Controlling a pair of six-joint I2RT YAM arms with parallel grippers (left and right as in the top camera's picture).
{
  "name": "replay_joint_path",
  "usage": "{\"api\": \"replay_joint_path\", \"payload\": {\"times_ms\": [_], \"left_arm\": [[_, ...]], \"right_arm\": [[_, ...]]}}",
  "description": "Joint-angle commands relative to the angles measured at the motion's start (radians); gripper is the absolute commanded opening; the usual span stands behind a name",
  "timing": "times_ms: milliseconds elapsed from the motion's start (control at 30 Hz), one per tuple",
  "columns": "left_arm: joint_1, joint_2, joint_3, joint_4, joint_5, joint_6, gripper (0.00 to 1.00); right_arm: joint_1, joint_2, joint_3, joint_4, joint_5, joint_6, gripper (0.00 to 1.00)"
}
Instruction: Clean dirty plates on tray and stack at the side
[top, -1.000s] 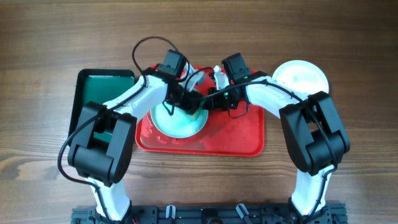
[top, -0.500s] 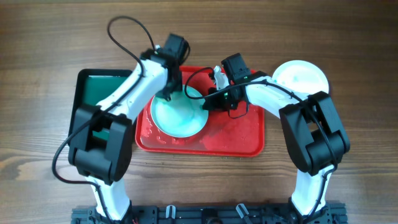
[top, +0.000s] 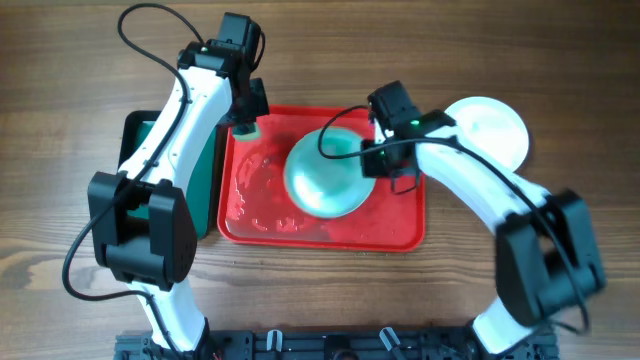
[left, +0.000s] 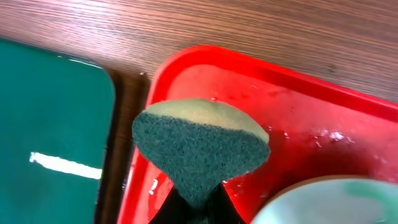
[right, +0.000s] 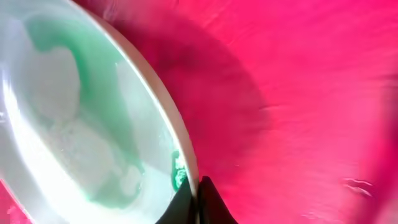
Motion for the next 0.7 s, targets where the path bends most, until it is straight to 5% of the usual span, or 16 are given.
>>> {"api": "replay_joint_path", "payload": {"times_ms": [0, 400, 667], "left_arm": [[-0.012, 0.005, 0.002, 0.010, 0.068, -0.017, 0.04], [-0.017, 0.005, -0.098, 0.052, 0.130, -0.068, 0.04], [-0.017, 0.005, -0.105, 0.062, 0.145, -0.068, 0.04]], "right_arm": [[0.045, -0.139, 0.000, -0.023, 0.373, 0.014, 0.04], [0.370, -0.265, 0.000, -0.051, 1.239, -0.055, 0.04], [0.460, -0.265, 0.000, -0.052, 1.391, -0.147, 0.04]]}}
